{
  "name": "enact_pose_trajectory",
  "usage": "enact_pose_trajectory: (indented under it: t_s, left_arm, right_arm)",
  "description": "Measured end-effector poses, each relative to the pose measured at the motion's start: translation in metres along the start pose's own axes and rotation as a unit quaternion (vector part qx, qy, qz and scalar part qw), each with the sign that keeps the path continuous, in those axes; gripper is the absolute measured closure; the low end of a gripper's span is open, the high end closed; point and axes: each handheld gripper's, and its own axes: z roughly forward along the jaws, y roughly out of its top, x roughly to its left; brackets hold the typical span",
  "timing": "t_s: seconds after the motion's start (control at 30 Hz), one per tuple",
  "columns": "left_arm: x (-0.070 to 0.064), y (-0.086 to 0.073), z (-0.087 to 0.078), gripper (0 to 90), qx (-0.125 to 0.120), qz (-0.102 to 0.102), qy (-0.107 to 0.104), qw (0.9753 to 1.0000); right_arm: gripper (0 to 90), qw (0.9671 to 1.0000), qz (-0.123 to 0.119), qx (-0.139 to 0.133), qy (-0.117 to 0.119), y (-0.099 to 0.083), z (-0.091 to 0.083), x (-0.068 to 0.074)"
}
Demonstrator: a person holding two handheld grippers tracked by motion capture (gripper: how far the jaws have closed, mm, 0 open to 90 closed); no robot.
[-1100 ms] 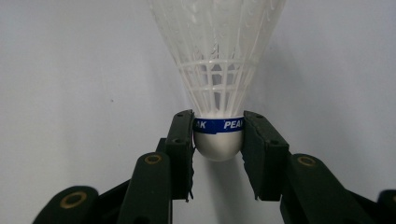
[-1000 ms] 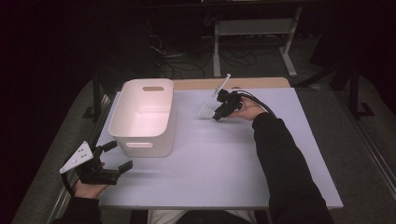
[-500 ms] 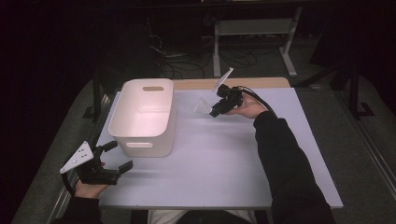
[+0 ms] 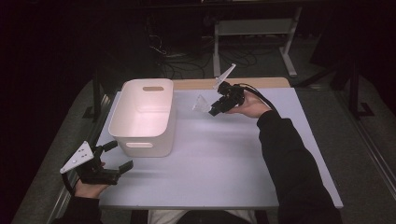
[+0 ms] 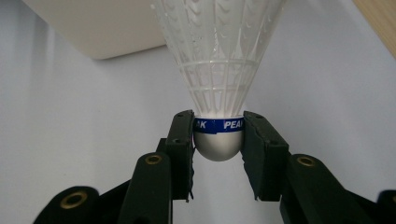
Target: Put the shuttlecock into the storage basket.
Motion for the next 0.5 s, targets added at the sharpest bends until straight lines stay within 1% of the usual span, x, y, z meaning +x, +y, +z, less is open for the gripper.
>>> enact_pose_trajectory:
  t_s: [0.03, 0.07, 0.13, 0.17, 0.4, 0.5]
  left_arm:
    - [0.0, 0.0, 0.0, 0.0, -0.001, -0.001, 0.0, 1.0]
    - [0.0, 0.0, -0.001, 0.0, -0.002, -0.001, 0.001, 1.0]
    - [0.0, 0.0, -0.001, 0.0, -0.002, -0.001, 0.001, 1.0]
    - [0.0, 0.0, 0.0, 0.0, -0.002, 0.0, 0.0, 1.0]
    - [0.0, 0.0, 0.0, 0.0, -0.002, -0.001, -0.001, 1.0]
    - [0.0, 0.0, 0.0, 0.0, -0.001, 0.0, -0.001, 1.0]
  right_arm:
    - [64.4, 1.0, 0.0, -0.001, -0.003, 0.002, -0.003, 0.004]
    - [64.3, 1.0, 0.003, -0.002, -0.001, 0.003, -0.005, 0.005]
    - [64.3, 1.0, 0.002, -0.004, -0.001, 0.003, -0.006, 0.006]
    - [64.4, 1.0, 0.0, -0.007, 0.0, 0.005, -0.01, 0.009]
    - [64.4, 1.0, -0.004, -0.008, 0.0, 0.007, -0.017, 0.015]
    - [64.4, 0.9999, -0.004, -0.016, 0.003, 0.009, -0.022, 0.018]
